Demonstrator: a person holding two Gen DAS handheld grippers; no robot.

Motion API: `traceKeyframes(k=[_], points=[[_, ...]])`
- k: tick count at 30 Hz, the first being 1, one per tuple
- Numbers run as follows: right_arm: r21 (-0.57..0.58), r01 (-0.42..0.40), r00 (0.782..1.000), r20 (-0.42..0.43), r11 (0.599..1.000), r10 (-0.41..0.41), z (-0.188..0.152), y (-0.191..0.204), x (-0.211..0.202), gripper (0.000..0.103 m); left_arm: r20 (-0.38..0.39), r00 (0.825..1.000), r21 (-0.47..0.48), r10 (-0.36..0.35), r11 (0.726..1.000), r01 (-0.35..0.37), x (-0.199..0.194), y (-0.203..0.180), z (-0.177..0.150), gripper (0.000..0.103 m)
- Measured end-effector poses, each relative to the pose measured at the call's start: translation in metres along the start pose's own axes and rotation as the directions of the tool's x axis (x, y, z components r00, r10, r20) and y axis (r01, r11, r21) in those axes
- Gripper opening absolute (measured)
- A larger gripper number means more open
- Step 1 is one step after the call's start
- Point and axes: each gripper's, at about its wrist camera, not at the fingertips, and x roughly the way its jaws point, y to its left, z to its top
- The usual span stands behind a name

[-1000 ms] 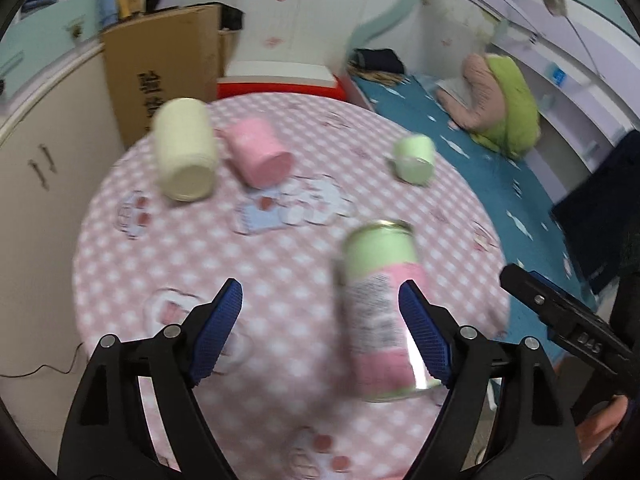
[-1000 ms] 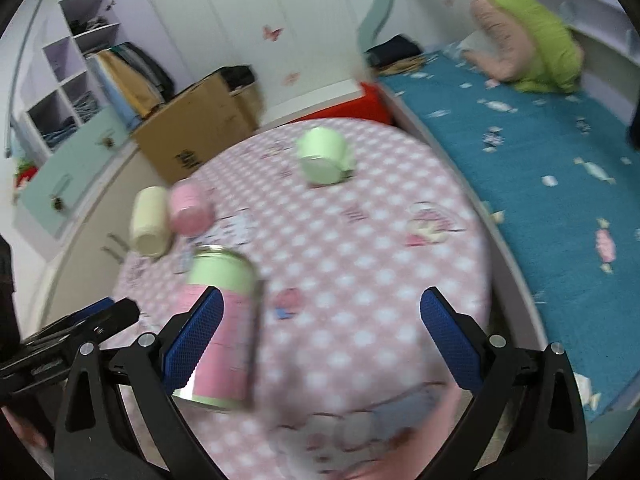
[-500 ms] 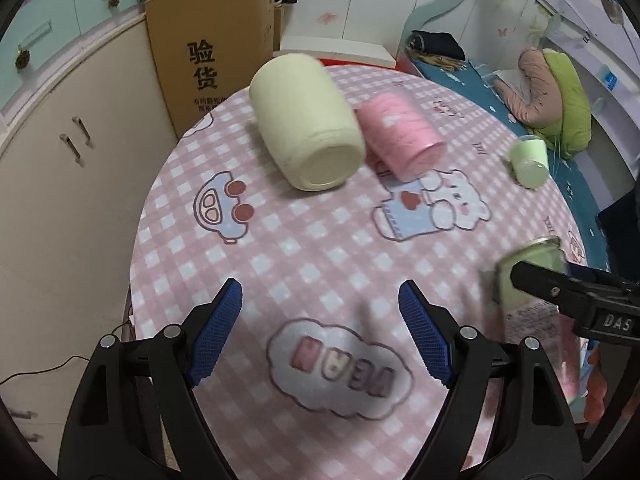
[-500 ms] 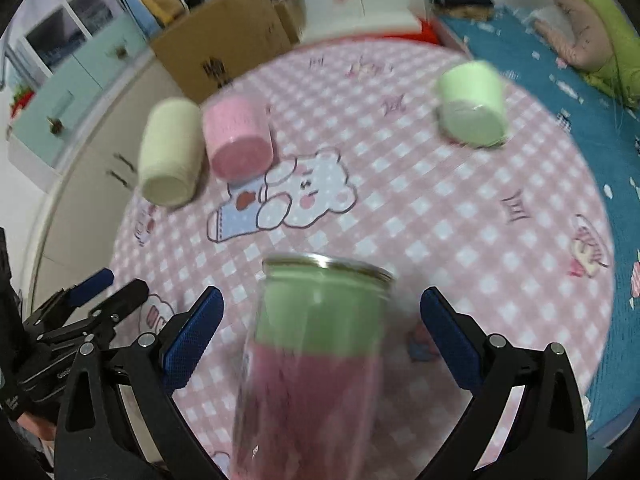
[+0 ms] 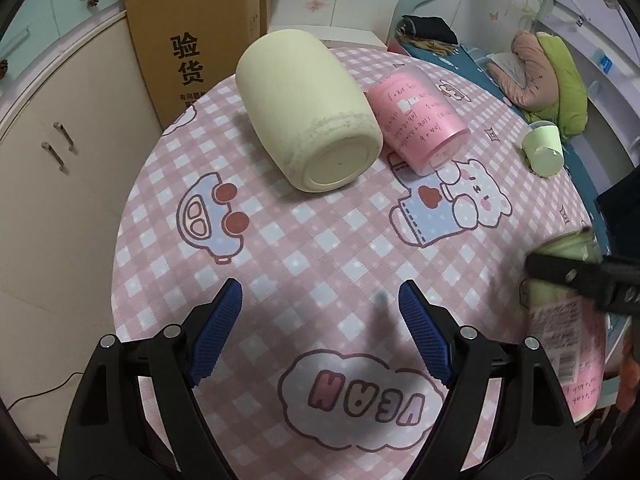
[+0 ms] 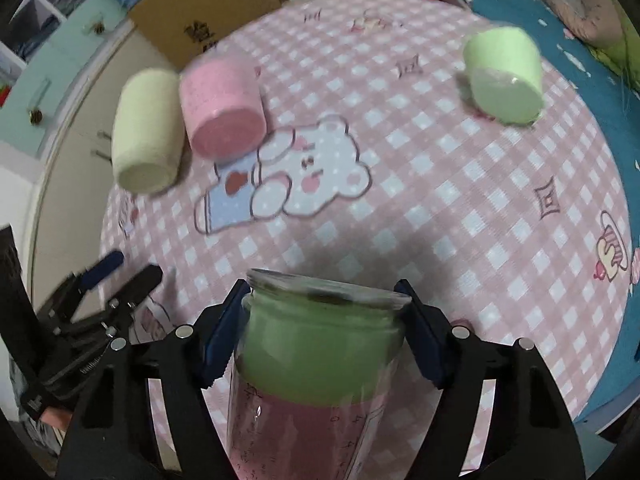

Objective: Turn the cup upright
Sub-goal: 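Grasp the tall cup with the right tool while the left tool releases it, then rotate the held cup upright with the right tool and lower it onto the table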

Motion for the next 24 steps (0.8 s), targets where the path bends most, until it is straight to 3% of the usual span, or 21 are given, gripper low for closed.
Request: traceKeyframes(k=[3, 7, 10, 13, 15, 18, 24], points=[[-0.048, 0.041, 0.992, 0.122, 0.998, -0.035, 0.006, 0.006, -0.029, 0.069, 0.02, 1.0, 0.003, -0.001, 1.0, 0.001, -0.007, -0.004, 0.002, 0.081], [-0.109, 0.124, 0.961, 0.259, 0.986, -0.093, 0.012, 0.017, -0.056, 0.067, 0.052, 0.999, 0.009, 0.003, 1.0, -0.004, -0.019, -0.01, 0.003, 0.081], [-0.134, 0.136, 0.947, 0.31, 0.982, -0.089, 0.011, 0.02, -0.064, 0.067, 0.066, 0.998, 0.011, 0.003, 1.0, -0.004, -0.025, -0.016, 0.003, 0.082], [-0.168, 0.189, 0.915, 0.387, 0.967, -0.111, 0.004, 0.029, -0.068, 0.067, 0.079, 0.997, 0.024, 0.015, 1.0, -0.017, -0.03, -0.022, 0.0, 0.082], [-0.197, 0.208, 0.904, 0.412, 0.958, -0.112, 0.004, 0.033, -0.065, 0.067, 0.082, 0.996, 0.024, 0.02, 0.999, -0.022, -0.031, -0.025, -0.001, 0.082], [-0.203, 0.176, 0.907, 0.414, 0.963, -0.078, 0.0, 0.031, -0.058, 0.067, 0.083, 0.996, 0.011, 0.03, 0.999, -0.031, -0.032, -0.025, -0.002, 0.082], [-0.189, 0.194, 0.873, 0.481, 0.962, -0.082, -0.027, 0.035, -0.064, 0.067, 0.098, 0.995, -0.015, 0.033, 0.999, -0.031, -0.035, -0.019, -0.006, 0.086]])
